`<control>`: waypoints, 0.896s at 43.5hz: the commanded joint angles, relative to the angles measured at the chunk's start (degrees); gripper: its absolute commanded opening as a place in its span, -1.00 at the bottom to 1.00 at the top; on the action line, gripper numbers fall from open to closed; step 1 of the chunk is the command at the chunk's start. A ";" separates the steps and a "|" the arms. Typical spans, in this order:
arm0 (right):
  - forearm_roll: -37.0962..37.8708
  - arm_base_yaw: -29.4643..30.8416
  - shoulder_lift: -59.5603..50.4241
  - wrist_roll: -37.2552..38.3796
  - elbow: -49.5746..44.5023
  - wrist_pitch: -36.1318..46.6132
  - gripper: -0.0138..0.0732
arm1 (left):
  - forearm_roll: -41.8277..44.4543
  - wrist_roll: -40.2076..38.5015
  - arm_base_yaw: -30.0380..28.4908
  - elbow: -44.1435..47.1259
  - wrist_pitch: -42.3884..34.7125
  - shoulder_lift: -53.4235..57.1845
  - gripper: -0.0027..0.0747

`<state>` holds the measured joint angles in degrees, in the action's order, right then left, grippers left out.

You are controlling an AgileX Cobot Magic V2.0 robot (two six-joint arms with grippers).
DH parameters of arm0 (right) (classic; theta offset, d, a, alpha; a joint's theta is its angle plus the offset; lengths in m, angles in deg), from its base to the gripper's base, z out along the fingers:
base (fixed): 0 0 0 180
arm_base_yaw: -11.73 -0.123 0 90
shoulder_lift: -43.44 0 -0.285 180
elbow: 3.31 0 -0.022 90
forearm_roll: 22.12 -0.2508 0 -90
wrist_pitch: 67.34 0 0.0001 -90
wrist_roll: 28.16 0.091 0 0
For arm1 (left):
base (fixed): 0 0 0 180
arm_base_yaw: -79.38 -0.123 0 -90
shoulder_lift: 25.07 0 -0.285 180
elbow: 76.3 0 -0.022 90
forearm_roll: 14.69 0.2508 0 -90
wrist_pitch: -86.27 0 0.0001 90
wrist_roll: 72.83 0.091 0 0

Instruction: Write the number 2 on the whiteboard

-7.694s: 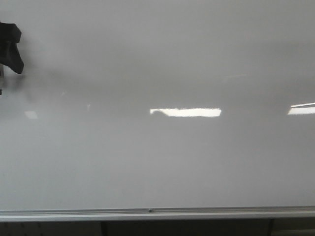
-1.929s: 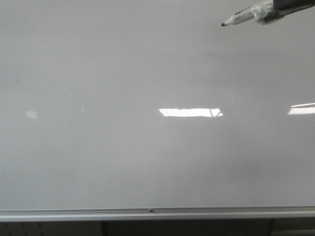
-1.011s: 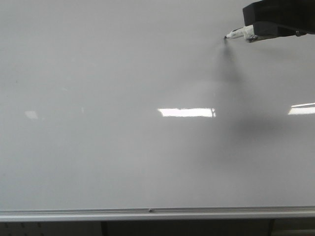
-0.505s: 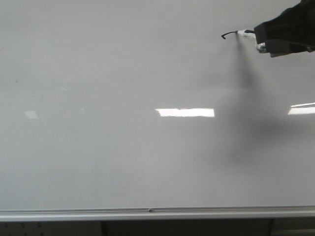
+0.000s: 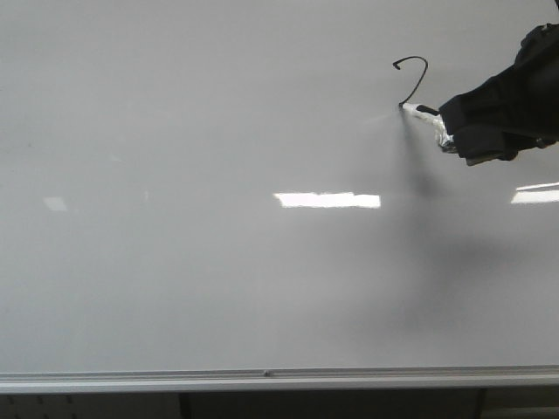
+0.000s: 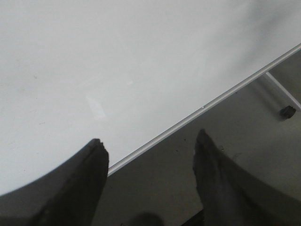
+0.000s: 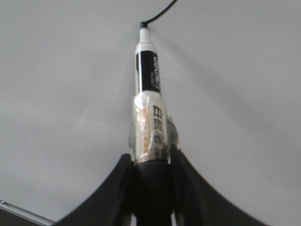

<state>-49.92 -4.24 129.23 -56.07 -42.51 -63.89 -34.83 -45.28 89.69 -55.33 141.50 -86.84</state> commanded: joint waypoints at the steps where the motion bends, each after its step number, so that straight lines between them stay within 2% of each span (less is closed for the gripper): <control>1: 0.10 2.05 -1.31 -0.42 1.76 1.60 -0.70 | -2.00 -0.51 -0.11 -1.51 -3.09 0.67 0.10; 6: 0.10 4.80 -1.79 -0.42 1.76 -0.72 -0.70 | -2.00 -0.51 -0.11 -1.51 -3.09 0.67 0.10; 12: 0.10 4.55 -3.87 -0.42 1.76 -1.44 -0.70 | -2.00 -0.51 -0.11 -1.51 -3.09 0.67 0.10; 18: 0.16 4.29 -10.54 -0.47 1.76 -7.81 -0.70 | -2.12 0.89 -0.11 -1.51 -3.14 0.67 0.10; 23: 0.66 4.24 -17.68 -0.94 2.80 -20.13 -0.70 | -6.38 5.87 -0.11 -2.72 -0.45 0.67 0.10; 29: 0.66 3.30 -23.74 -7.23 8.31 -42.51 -0.70 | -14.28 16.08 2.53 -4.62 4.04 0.03 0.10; 35: -0.62 1.21 -24.96 -16.86 14.11 -63.76 -0.70 | -15.48 19.78 9.27 -7.81 6.94 -2.65 0.10; 39: -4.77 -0.76 -24.96 -22.93 15.58 -70.98 -0.70 | -15.37 20.17 14.98 -9.96 7.44 -4.98 0.10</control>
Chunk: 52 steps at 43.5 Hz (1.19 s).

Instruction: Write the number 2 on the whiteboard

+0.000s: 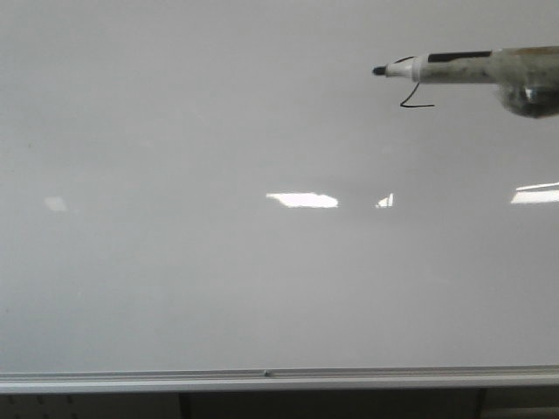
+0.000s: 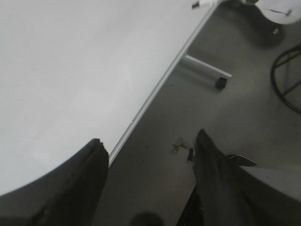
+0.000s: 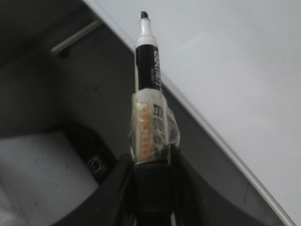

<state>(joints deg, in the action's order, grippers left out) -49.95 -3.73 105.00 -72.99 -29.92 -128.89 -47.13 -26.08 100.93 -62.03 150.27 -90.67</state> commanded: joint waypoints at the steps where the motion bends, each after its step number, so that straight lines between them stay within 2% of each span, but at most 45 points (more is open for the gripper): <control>1: -5.85 -1.99 -0.73 -7.39 3.03 -6.91 -0.70 | -3.07 1.20 5.03 -3.74 -1.15 -1.94 0.10; 7: -10.85 -4.96 -0.73 -13.41 3.03 -8.19 -0.70 | -2.77 3.91 14.07 -6.77 -0.69 -6.48 0.11; 14: -11.48 -5.54 -0.73 -13.95 3.03 -8.26 -0.70 | -2.51 4.39 22.12 -10.46 -0.61 -11.92 0.32; 19: -11.48 -5.50 -0.73 -13.95 3.03 -8.03 -0.70 | -2.51 4.67 26.19 -12.61 -0.45 -16.17 0.32; 28: -11.48 -5.50 -0.73 -13.95 3.03 -7.75 -0.70 | -2.51 4.67 30.21 -15.41 -0.71 -22.82 0.32; 37: -11.48 -5.50 -0.73 -13.95 3.03 -7.63 -0.70 | -2.42 4.67 30.60 -15.93 -1.38 -26.67 0.29; 42: -11.48 -5.50 -0.73 -13.95 3.03 -7.63 -0.70 | -2.42 4.67 30.60 -15.93 -1.38 -26.78 0.11; 52: -11.48 -5.50 -0.73 -13.95 3.03 -7.57 -0.70 | -2.42 4.67 30.60 -15.93 -1.79 -26.78 -0.52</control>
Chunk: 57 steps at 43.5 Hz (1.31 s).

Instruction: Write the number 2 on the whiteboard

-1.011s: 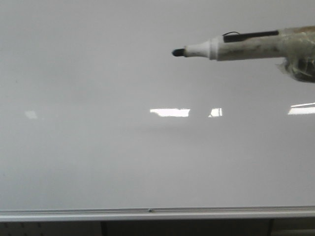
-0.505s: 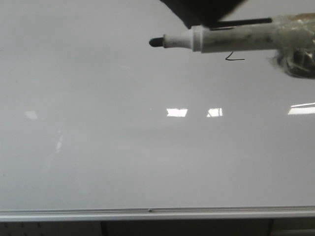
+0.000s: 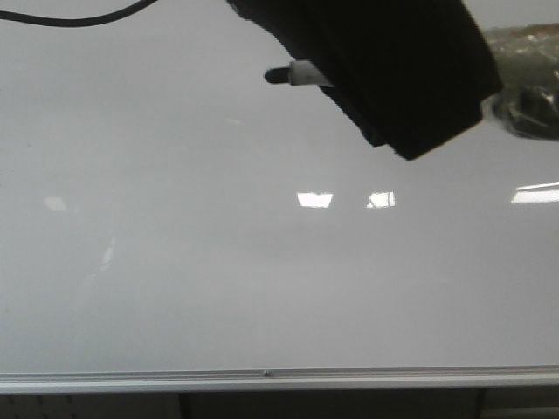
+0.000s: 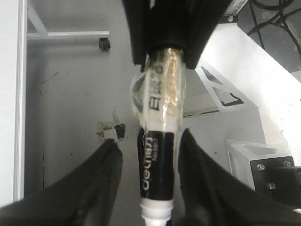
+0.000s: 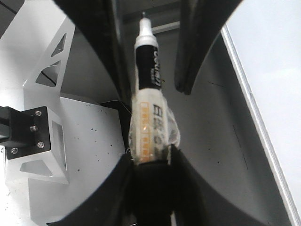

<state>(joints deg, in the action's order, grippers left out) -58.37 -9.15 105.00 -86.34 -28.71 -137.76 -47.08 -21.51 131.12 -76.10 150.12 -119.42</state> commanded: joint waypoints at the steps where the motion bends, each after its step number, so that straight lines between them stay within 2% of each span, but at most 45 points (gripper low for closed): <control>1: -3.06 -0.08 -0.73 -0.60 1.83 1.31 -0.70 | -2.48 0.10 0.41 -1.86 -1.64 1.97 -0.58; 5: -3.06 -0.08 -0.73 -0.60 1.83 1.65 -0.66 | -2.48 0.10 0.41 -1.86 -1.64 1.97 -0.76; 8: -3.06 -0.08 -0.73 -0.60 1.83 2.07 -0.52 | -2.48 0.10 0.41 -1.86 -1.64 1.97 -0.86; 12: -3.06 -0.08 -0.73 -0.60 1.83 2.17 -0.17 | -2.48 0.10 0.41 -1.86 -1.64 1.97 -0.95; 16: -3.01 -0.08 -0.73 -0.60 1.83 2.29 0.25 | -2.33 0.10 0.41 -1.86 -1.64 1.97 -0.96; 19: -2.59 -0.03 -0.73 -0.60 1.94 2.46 0.45 | -1.58 0.10 0.41 -1.86 -1.52 1.97 -0.96; 21: -1.10 0.15 -0.78 0.10 2.30 2.46 0.52 | -0.38 -1.13 0.41 -1.86 -1.51 1.97 -0.96; 25: 3.23 1.96 -1.46 4.27 3.43 2.53 0.53 | 7.41 -7.01 0.41 -2.00 -1.51 2.60 -0.96; 30: 8.27 5.39 -2.58 9.89 3.85 3.62 0.53 | 19.87 -18.74 -0.54 -2.00 -1.24 3.74 -0.96; 35: 9.54 7.50 -2.57 11.81 3.85 4.82 0.53 | 30.64 -32.80 -3.82 -2.00 -1.24 5.13 -0.96; 39: 9.54 7.66 -2.57 11.81 3.80 5.16 0.53 | 35.48 -41.47 -8.41 -1.73 -1.35 6.38 -0.96; 48: 9.54 7.66 -2.57 11.86 3.80 5.55 0.53 | 37.32 -44.88 -19.86 2.29 -5.36 10.89 -0.96; 57: 9.54 7.66 -2.52 11.86 3.80 6.61 0.53 | 37.32 -49.16 -33.49 10.40 -17.49 13.80 -0.96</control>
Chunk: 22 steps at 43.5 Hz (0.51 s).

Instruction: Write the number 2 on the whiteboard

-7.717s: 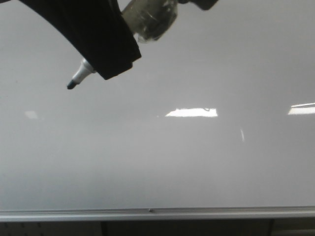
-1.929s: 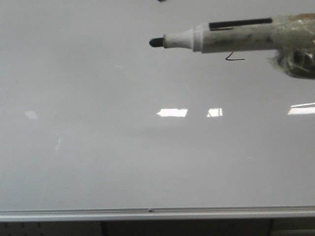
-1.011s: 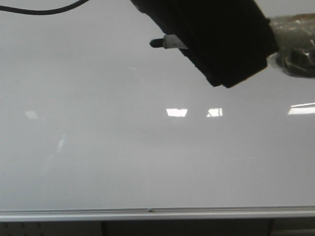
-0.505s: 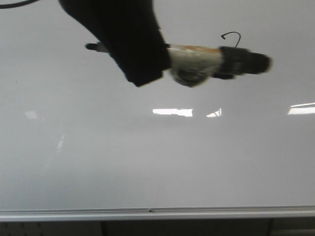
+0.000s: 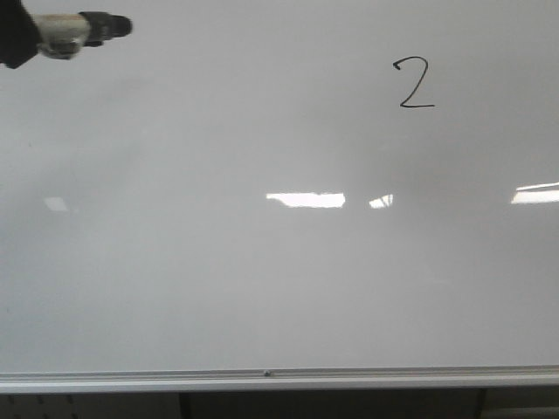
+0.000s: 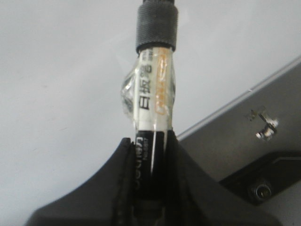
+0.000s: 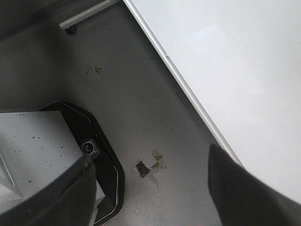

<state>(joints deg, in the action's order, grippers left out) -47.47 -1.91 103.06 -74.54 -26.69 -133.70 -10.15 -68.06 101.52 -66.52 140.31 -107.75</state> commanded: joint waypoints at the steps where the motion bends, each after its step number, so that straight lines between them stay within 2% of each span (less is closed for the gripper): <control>1: -1.36 0.43 -0.53 0.06 1.78 2.53 0.53 | 0.40 -3.58 -5.17 2.00 -9.35 2.12 -0.96; 7: -1.36 0.43 -0.53 0.06 1.78 2.92 0.53 | 0.11 -7.75 -12.67 8.51 -24.00 2.12 -0.96; 11: -1.36 0.43 -0.53 0.06 1.78 3.39 0.53 | -1.91 -8.91 -15.68 13.12 -35.24 2.12 -0.96; 17: -1.36 0.43 -0.53 0.06 1.78 4.73 0.53 | -2.43 -8.91 -17.00 19.05 -50.44 1.48 -0.96; 22: -1.36 0.43 -0.53 0.06 1.78 5.88 0.53 | -2.43 -8.91 -17.10 21.38 -59.55 -0.88 -0.96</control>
<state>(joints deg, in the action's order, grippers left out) -47.47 -1.91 103.06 -74.40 -26.69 -131.09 -11.90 -76.25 84.62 -44.87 92.35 -108.53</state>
